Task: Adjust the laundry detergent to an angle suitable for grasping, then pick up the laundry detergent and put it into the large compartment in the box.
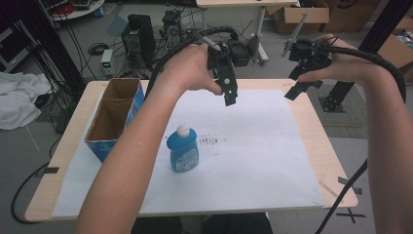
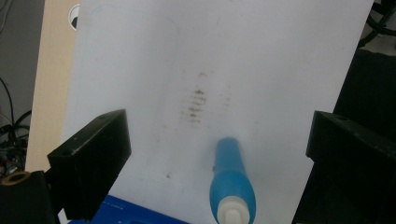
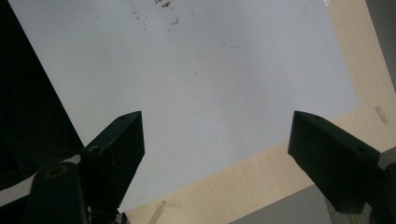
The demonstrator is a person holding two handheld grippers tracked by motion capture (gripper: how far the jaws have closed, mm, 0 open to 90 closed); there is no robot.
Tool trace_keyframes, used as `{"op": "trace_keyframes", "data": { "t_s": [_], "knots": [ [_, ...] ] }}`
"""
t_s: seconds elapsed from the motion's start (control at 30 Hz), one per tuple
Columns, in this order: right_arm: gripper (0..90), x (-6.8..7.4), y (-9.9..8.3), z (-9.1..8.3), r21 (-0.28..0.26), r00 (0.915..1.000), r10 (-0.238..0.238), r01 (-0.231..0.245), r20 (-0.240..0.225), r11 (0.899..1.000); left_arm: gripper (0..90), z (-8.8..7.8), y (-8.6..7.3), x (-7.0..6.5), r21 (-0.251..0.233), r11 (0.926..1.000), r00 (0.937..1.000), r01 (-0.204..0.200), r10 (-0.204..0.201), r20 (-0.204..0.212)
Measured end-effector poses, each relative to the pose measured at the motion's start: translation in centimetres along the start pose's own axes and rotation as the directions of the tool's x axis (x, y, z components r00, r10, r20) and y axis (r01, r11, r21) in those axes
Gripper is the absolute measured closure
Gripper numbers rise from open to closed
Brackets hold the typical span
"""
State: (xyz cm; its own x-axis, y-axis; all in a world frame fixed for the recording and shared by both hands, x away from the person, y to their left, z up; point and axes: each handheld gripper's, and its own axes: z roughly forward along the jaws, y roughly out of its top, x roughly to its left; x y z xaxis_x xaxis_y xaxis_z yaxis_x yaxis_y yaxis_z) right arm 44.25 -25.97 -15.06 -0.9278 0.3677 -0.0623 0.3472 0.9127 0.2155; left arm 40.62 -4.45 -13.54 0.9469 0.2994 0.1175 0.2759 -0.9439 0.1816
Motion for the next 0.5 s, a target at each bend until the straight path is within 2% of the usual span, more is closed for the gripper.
{"op": "trace_keyframes", "data": {
  "t_s": [0.23,0.5],
  "knots": [
    [18.6,0.0,-0.1,0.1,-0.003,1.0000,-0.002,0.002,-0.001,1.000,7.1,0.0,-0.2,-0.2,0.017,0.9998,1.0000,-0.004,0.004,0.000],
    [18.0,0.0,-0.3,0.4,-0.004,1.0000,0.008,-0.008,-0.004,1.000,6.7,-0.5,-1.6,0.1,0.008,0.9999,0.9999,0.011,-0.011,0.000]
  ]
}}
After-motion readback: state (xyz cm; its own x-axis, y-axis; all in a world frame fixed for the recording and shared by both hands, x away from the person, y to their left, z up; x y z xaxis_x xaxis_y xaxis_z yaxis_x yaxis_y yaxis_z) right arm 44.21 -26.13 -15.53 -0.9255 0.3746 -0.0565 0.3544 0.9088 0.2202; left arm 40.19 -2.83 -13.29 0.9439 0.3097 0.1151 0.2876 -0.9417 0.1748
